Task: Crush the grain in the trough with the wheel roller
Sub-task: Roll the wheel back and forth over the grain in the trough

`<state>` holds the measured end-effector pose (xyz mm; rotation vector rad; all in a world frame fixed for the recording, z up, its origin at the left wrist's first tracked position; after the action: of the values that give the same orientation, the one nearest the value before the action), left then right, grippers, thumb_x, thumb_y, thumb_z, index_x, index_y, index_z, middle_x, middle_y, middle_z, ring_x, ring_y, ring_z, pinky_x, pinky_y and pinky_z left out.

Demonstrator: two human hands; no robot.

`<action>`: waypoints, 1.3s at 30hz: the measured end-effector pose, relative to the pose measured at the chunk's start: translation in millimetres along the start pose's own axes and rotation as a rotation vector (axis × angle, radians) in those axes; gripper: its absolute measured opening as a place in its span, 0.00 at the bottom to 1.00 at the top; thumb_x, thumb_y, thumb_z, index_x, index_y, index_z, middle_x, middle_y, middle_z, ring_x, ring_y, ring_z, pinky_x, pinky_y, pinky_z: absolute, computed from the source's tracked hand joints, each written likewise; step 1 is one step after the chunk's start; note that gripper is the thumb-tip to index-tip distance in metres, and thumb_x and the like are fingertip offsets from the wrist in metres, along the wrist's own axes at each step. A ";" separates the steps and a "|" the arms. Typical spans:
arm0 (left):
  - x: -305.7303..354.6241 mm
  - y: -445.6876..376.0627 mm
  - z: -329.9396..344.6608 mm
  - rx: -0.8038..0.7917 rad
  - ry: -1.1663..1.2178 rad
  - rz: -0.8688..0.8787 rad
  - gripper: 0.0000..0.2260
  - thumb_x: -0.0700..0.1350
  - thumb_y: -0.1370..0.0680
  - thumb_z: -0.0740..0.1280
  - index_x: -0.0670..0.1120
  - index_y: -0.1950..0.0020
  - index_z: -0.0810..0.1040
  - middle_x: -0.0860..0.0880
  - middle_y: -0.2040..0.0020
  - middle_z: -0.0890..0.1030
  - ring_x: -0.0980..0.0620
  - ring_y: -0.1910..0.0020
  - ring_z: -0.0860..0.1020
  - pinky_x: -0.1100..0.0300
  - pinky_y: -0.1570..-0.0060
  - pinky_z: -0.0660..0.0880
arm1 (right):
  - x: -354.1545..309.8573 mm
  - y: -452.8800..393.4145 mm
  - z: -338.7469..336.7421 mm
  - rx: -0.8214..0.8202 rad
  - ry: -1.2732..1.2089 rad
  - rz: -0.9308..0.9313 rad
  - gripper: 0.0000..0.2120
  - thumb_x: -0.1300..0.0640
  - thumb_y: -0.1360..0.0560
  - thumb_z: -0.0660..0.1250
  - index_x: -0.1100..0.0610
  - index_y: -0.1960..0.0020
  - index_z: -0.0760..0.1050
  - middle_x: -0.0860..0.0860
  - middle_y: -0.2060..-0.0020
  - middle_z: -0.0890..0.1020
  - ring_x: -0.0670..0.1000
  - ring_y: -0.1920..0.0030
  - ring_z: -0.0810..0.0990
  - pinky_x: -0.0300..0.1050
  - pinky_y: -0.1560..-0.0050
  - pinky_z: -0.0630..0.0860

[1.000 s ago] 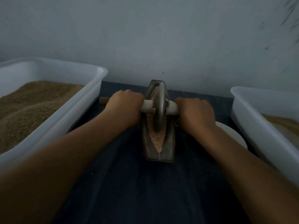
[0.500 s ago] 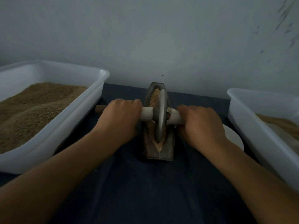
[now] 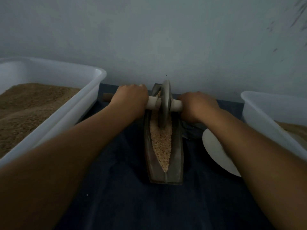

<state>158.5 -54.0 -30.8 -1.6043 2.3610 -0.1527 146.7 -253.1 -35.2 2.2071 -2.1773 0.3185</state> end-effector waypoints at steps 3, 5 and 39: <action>1.9 -11.0 -0.5 -0.027 -0.037 -0.011 0.19 0.44 0.26 0.70 0.40 0.39 0.69 0.41 0.46 0.78 0.42 0.48 0.78 0.53 0.57 0.67 | 2.2 -15.0 -3.4 -0.095 -0.031 0.010 0.15 0.48 0.28 0.70 0.49 0.43 0.77 0.52 0.48 0.80 0.53 0.57 0.77 0.44 0.63 0.71; 2.3 -13.6 -1.8 -0.049 -0.048 -0.014 0.19 0.44 0.25 0.70 0.41 0.38 0.70 0.41 0.45 0.78 0.42 0.47 0.78 0.53 0.57 0.68 | 1.6 -17.6 -4.7 -0.101 -0.030 0.013 0.15 0.48 0.28 0.70 0.50 0.43 0.77 0.52 0.49 0.80 0.53 0.59 0.75 0.43 0.63 0.71; 7.6 46.7 -5.5 0.027 -0.085 0.037 0.13 0.48 0.24 0.69 0.45 0.44 0.70 0.46 0.49 0.80 0.47 0.53 0.79 0.56 0.59 0.66 | -11.0 68.2 -2.7 0.335 0.017 -0.084 0.09 0.50 0.32 0.70 0.49 0.53 0.76 0.50 0.60 0.81 0.56 0.58 0.79 0.45 0.66 0.58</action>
<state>112.6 -43.8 -38.2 -1.5235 2.3126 -0.1059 78.7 -243.5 -42.8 2.4375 -2.1474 0.7456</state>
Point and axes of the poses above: each hand's wrist, its own y-axis away from the middle knuckle, its own z-axis out of the palm, x = y × z, the point moved 2 cm from there along -y, towards the middle knuckle
